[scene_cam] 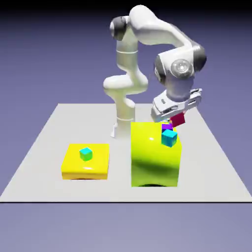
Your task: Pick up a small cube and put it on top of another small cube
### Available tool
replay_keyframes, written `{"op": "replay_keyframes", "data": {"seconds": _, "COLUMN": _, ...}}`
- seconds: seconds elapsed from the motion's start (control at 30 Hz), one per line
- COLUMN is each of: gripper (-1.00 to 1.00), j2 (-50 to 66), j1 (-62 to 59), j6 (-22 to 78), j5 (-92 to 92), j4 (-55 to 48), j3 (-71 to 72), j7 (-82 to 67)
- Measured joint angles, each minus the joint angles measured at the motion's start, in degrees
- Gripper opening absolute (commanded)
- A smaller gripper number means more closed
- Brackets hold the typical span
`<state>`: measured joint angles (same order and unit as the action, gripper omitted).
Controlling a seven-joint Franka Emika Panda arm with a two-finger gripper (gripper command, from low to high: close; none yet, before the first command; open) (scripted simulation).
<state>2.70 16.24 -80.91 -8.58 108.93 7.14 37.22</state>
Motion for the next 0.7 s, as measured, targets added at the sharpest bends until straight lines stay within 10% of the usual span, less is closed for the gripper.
{"op": "replay_keyframes", "data": {"seconds": 0.7, "gripper": -1.00, "j2": -2.9, "j1": 4.4, "j6": -7.7, "j5": 15.7, "j4": 11.8, "j3": 11.3, "j7": -4.0}}
